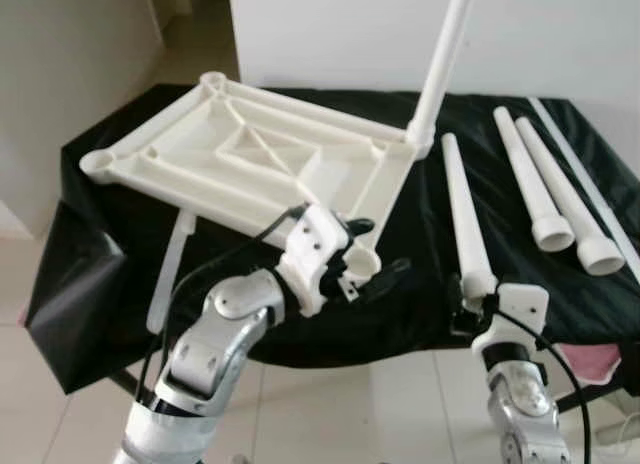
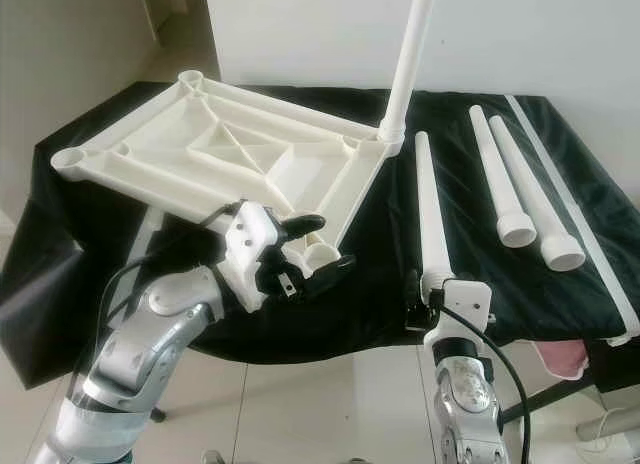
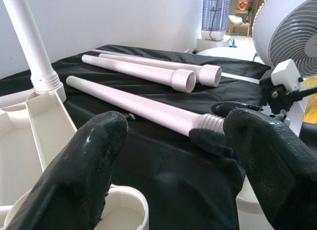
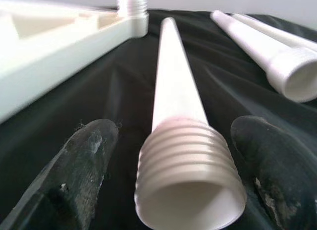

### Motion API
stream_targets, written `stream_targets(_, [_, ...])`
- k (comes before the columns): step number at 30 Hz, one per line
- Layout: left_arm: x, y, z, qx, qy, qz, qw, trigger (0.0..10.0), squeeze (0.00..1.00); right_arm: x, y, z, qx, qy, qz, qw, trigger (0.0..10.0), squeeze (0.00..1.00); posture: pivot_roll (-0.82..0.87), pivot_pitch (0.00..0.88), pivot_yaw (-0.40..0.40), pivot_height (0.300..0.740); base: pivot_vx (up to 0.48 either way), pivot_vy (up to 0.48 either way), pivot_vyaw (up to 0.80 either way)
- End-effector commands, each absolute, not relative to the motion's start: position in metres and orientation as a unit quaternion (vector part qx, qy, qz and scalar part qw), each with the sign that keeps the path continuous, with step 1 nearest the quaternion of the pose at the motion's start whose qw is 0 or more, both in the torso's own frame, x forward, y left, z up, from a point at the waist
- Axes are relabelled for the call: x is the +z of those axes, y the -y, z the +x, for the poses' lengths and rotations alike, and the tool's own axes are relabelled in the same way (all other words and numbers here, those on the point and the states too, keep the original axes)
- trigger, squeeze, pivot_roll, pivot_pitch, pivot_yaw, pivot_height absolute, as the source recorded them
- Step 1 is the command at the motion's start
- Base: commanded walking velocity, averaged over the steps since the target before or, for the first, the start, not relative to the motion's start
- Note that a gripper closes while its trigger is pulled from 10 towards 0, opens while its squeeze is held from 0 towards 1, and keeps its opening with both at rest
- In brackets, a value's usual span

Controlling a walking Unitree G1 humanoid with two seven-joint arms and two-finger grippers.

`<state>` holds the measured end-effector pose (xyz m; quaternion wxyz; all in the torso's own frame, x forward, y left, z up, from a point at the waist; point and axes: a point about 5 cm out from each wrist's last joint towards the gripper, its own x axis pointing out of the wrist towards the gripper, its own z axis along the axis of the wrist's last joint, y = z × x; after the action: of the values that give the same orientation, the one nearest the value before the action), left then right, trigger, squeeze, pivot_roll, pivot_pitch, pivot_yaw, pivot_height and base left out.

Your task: Building children table

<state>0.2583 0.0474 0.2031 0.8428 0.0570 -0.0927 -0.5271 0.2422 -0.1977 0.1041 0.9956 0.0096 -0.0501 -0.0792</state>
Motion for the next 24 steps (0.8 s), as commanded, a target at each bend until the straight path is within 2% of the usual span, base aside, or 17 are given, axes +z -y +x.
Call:
stream_targets(1, [0.208,-0.048,0.259,-0.517,0.099,0.058,0.848,10.0,0.0,0.108,0.199,0.241,-0.081,0.066,0.038,0.994,10.0,0.0,-0.04,0.06,-0.031,0.74,0.0,0.0,0.0])
stream_targets(3, [0.208,-0.048,0.259,-0.517,0.099,0.057,0.849,10.0,0.0,0.112,0.193,0.24,-0.065,0.079,0.113,0.988,10.0,0.0,-0.04,0.064,-0.031,0.74,0.0,0.0,0.0])
stream_targets(8, [0.208,-0.049,0.259,-0.516,0.099,0.057,0.849,10.0,0.0,0.109,0.187,0.239,-0.054,0.068,0.173,0.981,10.0,0.0,-0.04,0.064,-0.03,0.74,0.0,0.0,0.0])
stream_targets(12, [0.209,-0.049,0.259,-0.516,0.099,0.057,0.849,10.0,0.0,0.097,0.19,0.238,-0.079,0.038,0.238,0.967,10.0,0.0,-0.04,0.065,-0.026,0.74,0.0,0.0,0.0])
stream_targets(24, [0.209,-0.049,0.259,-0.516,0.099,0.056,0.849,10.0,0.0,0.083,0.191,0.237,-0.077,0.0,0.264,0.961,10.0,0.0,-0.04,0.068,-0.027,0.74,0.0,0.0,0.0])
